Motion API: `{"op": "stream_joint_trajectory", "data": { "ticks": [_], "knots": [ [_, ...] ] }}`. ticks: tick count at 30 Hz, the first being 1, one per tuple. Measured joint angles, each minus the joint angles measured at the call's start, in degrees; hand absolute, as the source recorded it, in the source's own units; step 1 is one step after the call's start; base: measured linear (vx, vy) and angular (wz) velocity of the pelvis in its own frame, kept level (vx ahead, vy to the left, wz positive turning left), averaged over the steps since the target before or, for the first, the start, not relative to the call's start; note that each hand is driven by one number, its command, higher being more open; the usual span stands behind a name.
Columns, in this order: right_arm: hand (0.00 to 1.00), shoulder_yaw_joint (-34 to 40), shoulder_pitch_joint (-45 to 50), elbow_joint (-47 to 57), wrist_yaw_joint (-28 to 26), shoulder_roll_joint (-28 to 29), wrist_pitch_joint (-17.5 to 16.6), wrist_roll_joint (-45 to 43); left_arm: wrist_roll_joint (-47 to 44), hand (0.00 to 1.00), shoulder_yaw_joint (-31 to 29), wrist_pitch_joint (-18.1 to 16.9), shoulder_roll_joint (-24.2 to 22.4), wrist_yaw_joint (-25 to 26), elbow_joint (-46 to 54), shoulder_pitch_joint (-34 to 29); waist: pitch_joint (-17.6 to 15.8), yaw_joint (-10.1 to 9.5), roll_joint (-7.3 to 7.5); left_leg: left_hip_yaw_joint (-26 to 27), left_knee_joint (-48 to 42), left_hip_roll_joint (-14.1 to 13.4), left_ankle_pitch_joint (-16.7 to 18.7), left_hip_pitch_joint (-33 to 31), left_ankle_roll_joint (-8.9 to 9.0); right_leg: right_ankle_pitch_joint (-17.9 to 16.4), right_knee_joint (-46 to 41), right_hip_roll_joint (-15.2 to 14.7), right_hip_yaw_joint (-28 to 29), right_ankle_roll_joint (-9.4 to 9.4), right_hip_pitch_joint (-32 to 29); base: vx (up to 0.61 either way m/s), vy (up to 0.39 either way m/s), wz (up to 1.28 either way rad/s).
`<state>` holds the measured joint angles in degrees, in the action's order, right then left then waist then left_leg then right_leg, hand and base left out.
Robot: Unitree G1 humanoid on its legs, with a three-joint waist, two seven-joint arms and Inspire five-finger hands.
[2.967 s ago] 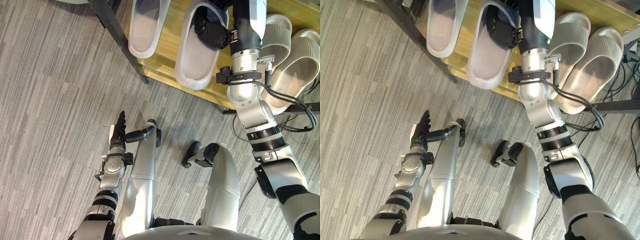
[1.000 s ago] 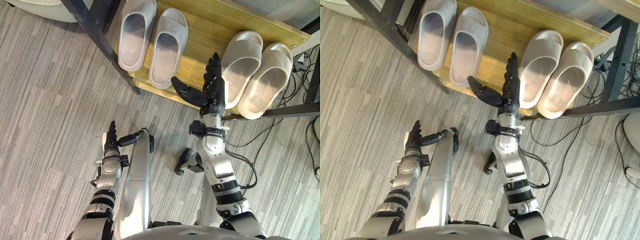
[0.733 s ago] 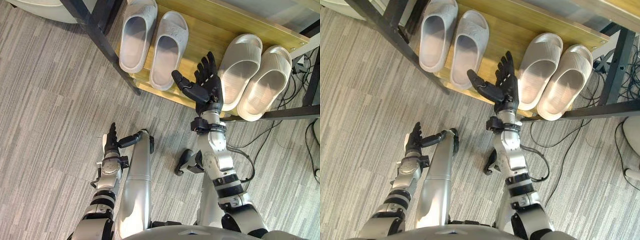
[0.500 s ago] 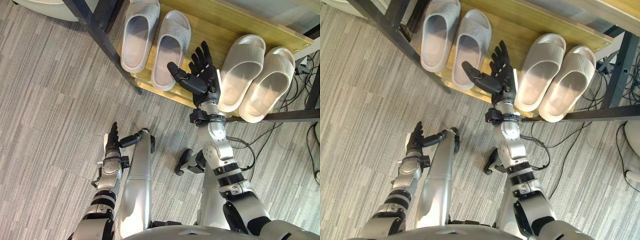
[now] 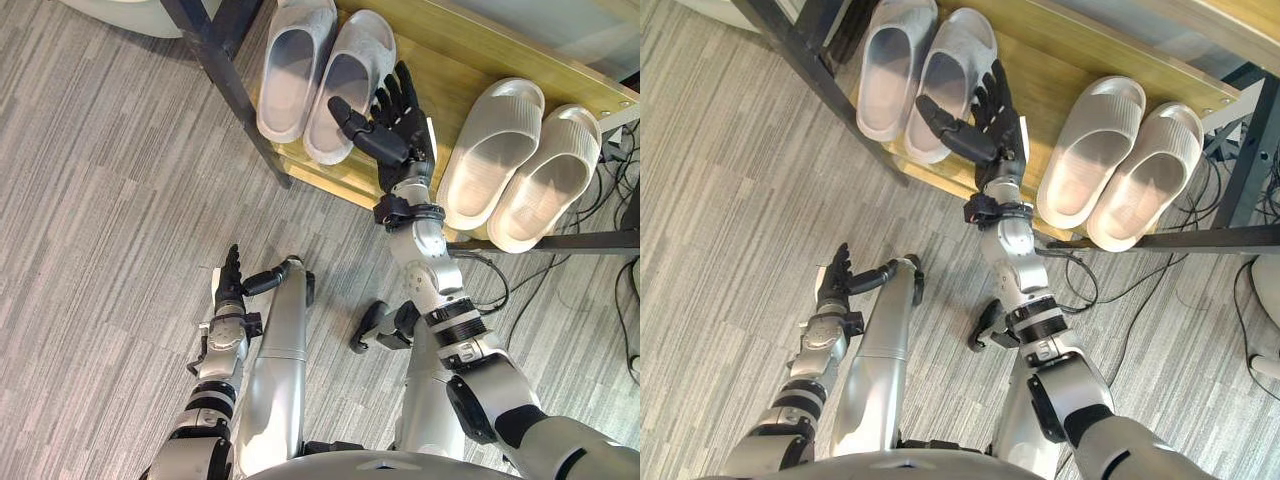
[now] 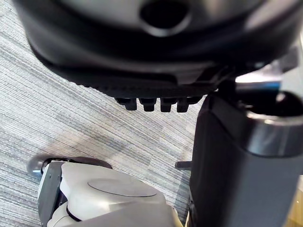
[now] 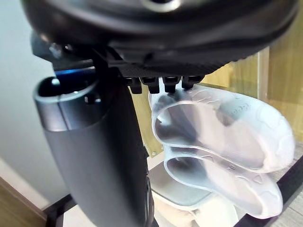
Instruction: Organize the slippers on the shoe rack
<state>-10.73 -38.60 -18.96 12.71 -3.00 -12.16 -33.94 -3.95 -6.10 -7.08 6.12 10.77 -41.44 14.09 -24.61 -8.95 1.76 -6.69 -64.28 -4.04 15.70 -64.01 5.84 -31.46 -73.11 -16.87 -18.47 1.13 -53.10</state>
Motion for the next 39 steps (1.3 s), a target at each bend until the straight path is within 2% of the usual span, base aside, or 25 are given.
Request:
{"op": "stream_joint_trajectory", "data": {
  "ticks": [15,22,26,29,34,35,37,39],
  "knots": [
    [1.00,0.0,-2.7,-2.9,0.1,-4.0,0.6,0.2,0.0,1.00,0.0,-0.2,-0.8,-0.2,-0.8,-0.1,-0.6,-0.18,-1.45,0.0,0.9,-0.2,-0.8,1.6,0.06,0.0,0.2,0.0,-0.4,0.14,1.6,-0.01,-0.001,0.01],
    [1.00,-0.5,2.9,3.8,-0.8,-5.3,0.9,5.9,0.0,1.00,0.0,0.5,-0.7,-0.7,-1.5,-0.8,-0.7,0.01,-1.61,0.2,2.4,-0.8,-0.8,4.8,0.00,0.3,2.3,0.8,-0.5,-0.19,4.7,0.00,0.005,-0.02],
    [1.00,-2.2,9.1,7.6,-1.9,-6.2,2.2,11.4,0.1,1.00,0.1,1.5,0.1,-1.3,-1.7,-3.5,-0.6,0.72,-1.56,1.2,6.0,-2.0,-0.8,10.8,-0.08,1.8,7.0,2.2,-0.5,-0.70,10.3,0.02,0.040,-0.12],
    [1.00,-3.9,15.3,11.6,-3.3,-6.9,2.8,14.4,0.2,1.00,0.8,1.6,1.1,-1.5,-3.0,-4.3,-0.3,2.14,-1.03,3.0,11.6,-2.7,-1.9,17.1,-0.42,3.5,12.8,2.7,-0.8,-1.40,16.2,0.05,0.058,0.00],
    [1.00,-4.3,26.1,13.9,-5.7,-7.7,2.9,21.6,0.3,1.00,5.9,1.5,1.9,-3.3,-7.6,-5.9,2.8,3.73,0.79,5.3,23.1,-2.4,-4.2,28.5,-1.25,7.8,25.6,4.1,-1.0,-3.30,26.8,0.11,0.072,-0.06],
    [1.00,-4.3,26.4,13.9,-5.8,-7.7,2.9,21.8,0.3,1.00,6.0,1.5,1.9,-3.3,-7.8,-5.9,3.0,3.74,0.86,5.4,23.5,-2.3,-4.2,28.8,-1.24,7.9,26.1,4.1,-1.0,-3.35,27.1,0.16,0.094,-0.10],
    [1.00,-4.3,31.6,13.5,-6.4,-7.6,2.9,25.4,1.4,1.00,9.4,1.6,2.2,-3.8,-10.3,-6.5,4.2,4.65,1.96,7.3,30.3,-2.2,-6.1,35.3,-1.83,11.0,33.7,5.0,-0.5,-4.12,32.6,0.14,0.091,-0.19],
    [1.00,-4.3,34.6,13.1,-6.5,-7.6,2.9,28.3,2.9,1.00,11.4,1.6,2.5,-4.1,-11.3,-7.1,5.1,5.37,2.33,8.6,34.2,-2.0,-7.0,39.0,-2.11,12.8,37.8,5.4,0.0,-4.57,35.5,0.12,0.087,-0.27]
  ]
}}
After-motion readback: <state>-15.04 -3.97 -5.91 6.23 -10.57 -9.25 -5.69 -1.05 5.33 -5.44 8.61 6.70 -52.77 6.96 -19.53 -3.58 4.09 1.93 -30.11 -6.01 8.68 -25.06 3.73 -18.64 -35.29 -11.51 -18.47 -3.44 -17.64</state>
